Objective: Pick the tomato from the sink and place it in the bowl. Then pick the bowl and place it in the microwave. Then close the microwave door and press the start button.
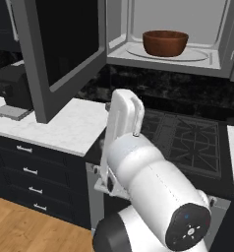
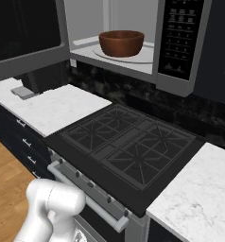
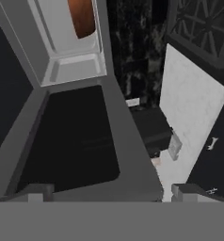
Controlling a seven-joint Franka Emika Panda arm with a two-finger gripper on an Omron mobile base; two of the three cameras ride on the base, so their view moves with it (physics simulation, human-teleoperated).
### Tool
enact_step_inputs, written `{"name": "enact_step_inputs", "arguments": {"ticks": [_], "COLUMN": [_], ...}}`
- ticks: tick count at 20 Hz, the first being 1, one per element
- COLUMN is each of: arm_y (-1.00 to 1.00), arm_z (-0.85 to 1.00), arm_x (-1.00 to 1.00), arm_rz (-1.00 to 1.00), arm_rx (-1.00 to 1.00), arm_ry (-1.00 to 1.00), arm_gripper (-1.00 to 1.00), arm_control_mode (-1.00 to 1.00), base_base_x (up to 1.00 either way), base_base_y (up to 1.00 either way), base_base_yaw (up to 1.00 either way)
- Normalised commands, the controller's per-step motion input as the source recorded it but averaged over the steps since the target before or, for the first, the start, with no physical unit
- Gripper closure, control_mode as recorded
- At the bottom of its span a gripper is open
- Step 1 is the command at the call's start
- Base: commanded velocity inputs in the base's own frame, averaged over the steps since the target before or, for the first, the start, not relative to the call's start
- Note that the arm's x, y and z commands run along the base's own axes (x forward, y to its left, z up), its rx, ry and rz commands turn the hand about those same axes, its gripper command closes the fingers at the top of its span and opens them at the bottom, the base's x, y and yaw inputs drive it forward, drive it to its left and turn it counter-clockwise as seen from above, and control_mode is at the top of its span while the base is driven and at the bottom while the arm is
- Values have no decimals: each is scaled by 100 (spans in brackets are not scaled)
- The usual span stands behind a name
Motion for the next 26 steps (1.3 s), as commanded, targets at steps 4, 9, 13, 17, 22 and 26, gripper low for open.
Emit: {"name": "enact_step_inputs", "arguments": {"ticks": [4, 9, 13, 17, 22, 26], "arm_y": [84, 82, 61, 78, 92, 66], "arm_z": [-58, -32, -29, -34, -32, -2], "arm_x": [4, 17, 65, 67, 36, 54], "arm_rz": [-2, -1, -3, -8, -11, -8], "arm_rx": [0, -1, -2, -1, 0, 0], "arm_ry": [-4, -12, -4, -4, -6, -3], "arm_gripper": [-100, -100, -100, -100, -100, -100], "arm_control_mode": [-100, -100, -100, -100, -100, -100], "base_base_x": [0, 0, 0, 0, 0, 0], "base_base_y": [0, 0, 0, 0, 0, 0], "base_base_yaw": [0, 0, 0, 0, 0, 0]}}
